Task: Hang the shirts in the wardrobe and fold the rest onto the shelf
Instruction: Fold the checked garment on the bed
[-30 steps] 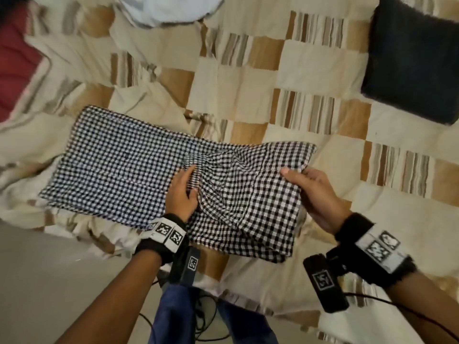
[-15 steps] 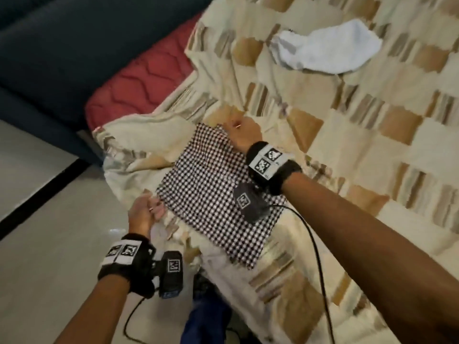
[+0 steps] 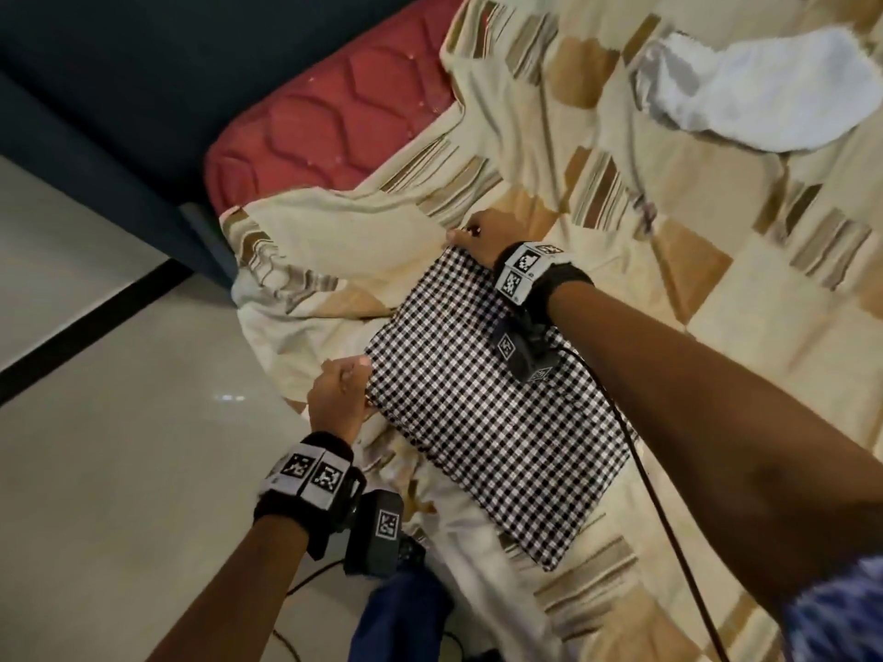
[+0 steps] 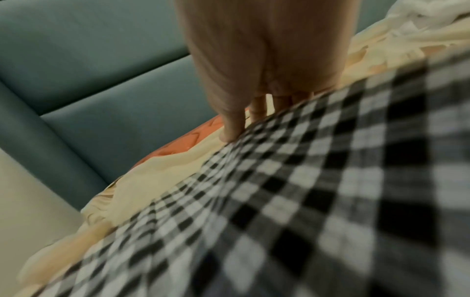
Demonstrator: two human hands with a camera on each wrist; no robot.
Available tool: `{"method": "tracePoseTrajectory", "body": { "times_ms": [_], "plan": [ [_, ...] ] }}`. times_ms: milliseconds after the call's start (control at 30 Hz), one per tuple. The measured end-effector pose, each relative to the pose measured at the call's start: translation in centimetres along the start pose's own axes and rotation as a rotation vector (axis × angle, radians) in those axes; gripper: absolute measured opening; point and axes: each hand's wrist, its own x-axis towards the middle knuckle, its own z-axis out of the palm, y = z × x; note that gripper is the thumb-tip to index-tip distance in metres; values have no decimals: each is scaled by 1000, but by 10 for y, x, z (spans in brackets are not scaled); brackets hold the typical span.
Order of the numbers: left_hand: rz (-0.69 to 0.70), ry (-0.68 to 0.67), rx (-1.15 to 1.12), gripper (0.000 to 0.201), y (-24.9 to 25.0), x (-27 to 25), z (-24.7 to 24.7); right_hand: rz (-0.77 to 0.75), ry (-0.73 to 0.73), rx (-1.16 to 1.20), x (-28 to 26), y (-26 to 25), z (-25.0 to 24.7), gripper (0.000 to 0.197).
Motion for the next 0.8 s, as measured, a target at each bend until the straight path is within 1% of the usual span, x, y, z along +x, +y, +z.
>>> {"method": "tracePoseTrajectory", "body": {
  "times_ms": [67, 133, 200, 233, 300, 333, 367, 400, 433, 467, 500, 533, 567, 633, 667, 733, 767, 800],
  "plan": [
    [-28, -32, 28, 67, 3, -3, -3, 12, -29, 19, 5, 0, 0, 42],
    [-19, -51, 50, 64, 9, -7, -5, -1, -101, 53, 4, 1, -7, 42],
    [56, -42, 65, 63, 12, -12, -6, -20, -197, 131, -4, 3, -20, 41],
    [111, -35, 36, 57, 13, -16, -7, -29, -222, 198, -12, 4, -29, 43],
    [165, -32, -146, 39, 23, -32, -5, -66, -227, 445, -34, 12, -50, 35],
    [163, -67, -257, 32, 29, -42, -3, -81, -218, 592, -45, 18, -62, 32],
    [146, -109, -362, 24, 34, -52, 0, -96, -222, 715, -55, 26, -73, 36],
    [104, -133, -435, 13, 40, -60, 4, -101, -219, 791, -62, 33, -83, 40],
    [59, -140, -481, 6, 43, -62, 9, -102, -219, 814, -65, 37, -88, 41],
    [18, -130, -489, 6, 45, -60, 14, -83, -204, 802, -64, 37, -88, 39],
    [-26, -101, -475, 10, 41, -51, 19, -44, -175, 734, -58, 38, -84, 35],
    [-92, -70, -456, 17, 40, -42, 23, -6, -132, 640, -51, 39, -77, 29],
    [-160, -51, -437, 27, 36, -30, 26, 39, -109, 517, -45, 42, -68, 28],
    [-272, -116, -461, 42, 28, -10, 27, 136, -147, 352, -41, 52, -54, 38],
    [-305, -147, -486, 47, 22, -4, 28, 173, -162, 345, -46, 59, -50, 41],
    [-306, -169, -546, 58, 20, -12, 31, 200, -171, 396, -68, 81, -51, 38],
    [-289, -158, -562, 61, 16, -21, 35, 214, -193, 410, -82, 93, -52, 37],
    [-270, -145, -553, 63, 13, -36, 40, 233, -227, 390, -95, 108, -54, 43]
  ]
}}
